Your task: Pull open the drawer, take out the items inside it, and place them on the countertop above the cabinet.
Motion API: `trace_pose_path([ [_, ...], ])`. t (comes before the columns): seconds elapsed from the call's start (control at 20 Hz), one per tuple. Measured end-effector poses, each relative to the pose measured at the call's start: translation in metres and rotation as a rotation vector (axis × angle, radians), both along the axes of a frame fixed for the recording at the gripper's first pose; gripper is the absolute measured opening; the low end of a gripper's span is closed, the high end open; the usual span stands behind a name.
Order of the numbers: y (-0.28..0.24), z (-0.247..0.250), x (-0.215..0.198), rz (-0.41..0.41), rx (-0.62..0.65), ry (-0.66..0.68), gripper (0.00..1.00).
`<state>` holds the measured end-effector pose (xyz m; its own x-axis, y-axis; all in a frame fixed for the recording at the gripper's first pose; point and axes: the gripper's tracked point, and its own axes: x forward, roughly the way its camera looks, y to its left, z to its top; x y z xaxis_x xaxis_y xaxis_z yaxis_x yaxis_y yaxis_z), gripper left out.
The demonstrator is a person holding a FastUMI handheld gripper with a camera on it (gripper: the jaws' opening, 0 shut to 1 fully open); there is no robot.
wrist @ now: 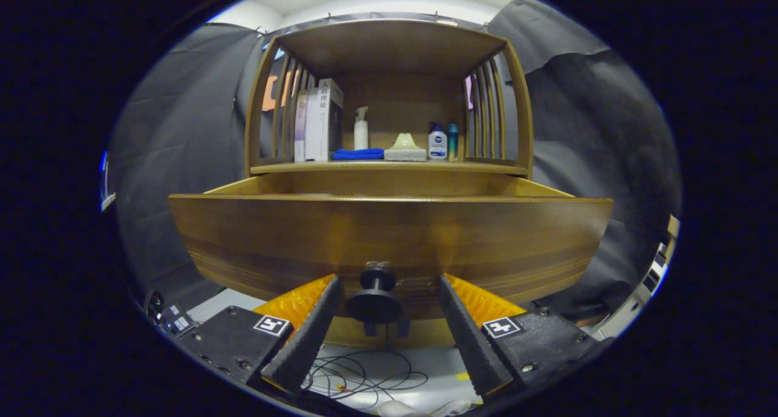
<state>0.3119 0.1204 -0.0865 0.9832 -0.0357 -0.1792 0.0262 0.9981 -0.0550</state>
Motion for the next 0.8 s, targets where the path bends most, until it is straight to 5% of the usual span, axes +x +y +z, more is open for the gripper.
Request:
trace_pose_path([
  [0.8, 0.004, 0.022, 0.061, 0.0, -0.032, -0.047, 1.0],
])
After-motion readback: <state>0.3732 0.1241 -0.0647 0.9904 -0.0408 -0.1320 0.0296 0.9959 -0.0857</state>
